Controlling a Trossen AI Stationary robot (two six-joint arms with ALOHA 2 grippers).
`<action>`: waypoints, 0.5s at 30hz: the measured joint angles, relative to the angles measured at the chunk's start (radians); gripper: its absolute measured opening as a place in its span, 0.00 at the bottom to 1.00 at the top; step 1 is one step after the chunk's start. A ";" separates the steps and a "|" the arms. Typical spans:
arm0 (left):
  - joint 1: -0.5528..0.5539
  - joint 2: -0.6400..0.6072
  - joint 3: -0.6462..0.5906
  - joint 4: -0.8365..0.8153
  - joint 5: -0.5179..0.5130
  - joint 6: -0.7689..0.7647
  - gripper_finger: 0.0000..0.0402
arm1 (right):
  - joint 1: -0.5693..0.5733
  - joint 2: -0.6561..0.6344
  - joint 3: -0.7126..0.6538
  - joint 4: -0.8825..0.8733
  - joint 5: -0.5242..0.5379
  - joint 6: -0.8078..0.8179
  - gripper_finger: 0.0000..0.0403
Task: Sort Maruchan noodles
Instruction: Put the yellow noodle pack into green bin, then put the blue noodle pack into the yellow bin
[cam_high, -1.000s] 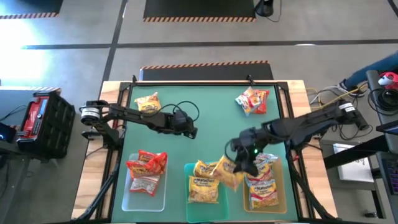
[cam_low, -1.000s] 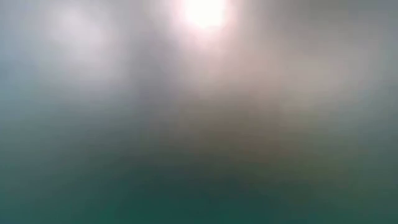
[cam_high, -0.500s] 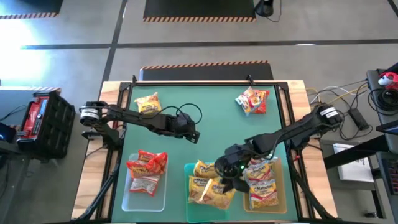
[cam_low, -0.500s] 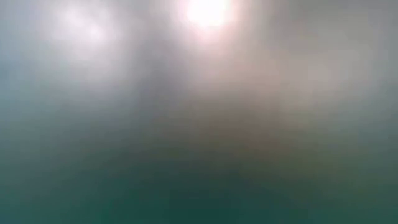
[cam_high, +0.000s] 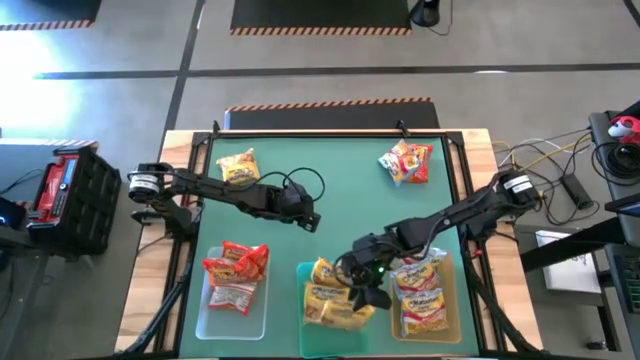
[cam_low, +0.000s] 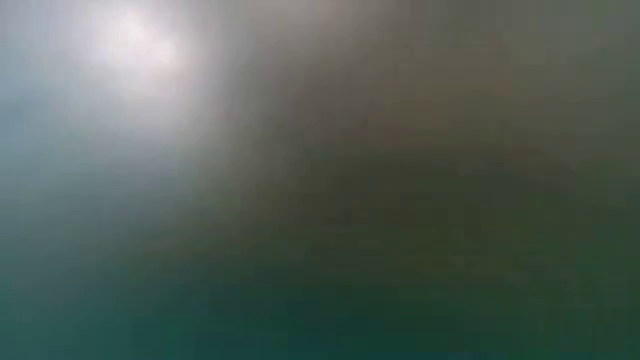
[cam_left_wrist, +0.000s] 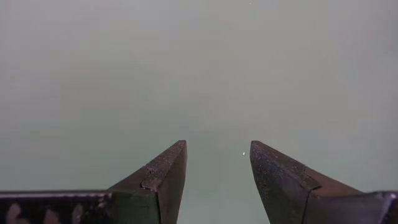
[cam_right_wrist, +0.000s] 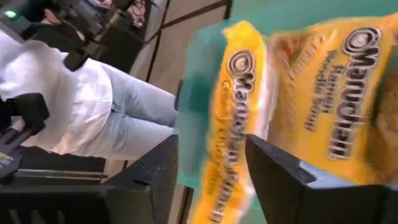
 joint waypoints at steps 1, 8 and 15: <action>0.000 0.000 0.000 0.000 0.000 0.001 0.40 | -0.002 0.003 0.000 -0.005 0.000 0.000 0.44; 0.000 0.000 0.000 0.000 0.000 0.016 0.40 | -0.053 -0.036 0.000 -0.069 -0.006 -0.002 0.51; 0.000 -0.002 0.000 0.003 0.001 0.023 0.40 | -0.185 -0.154 0.000 -0.270 0.006 -0.012 0.52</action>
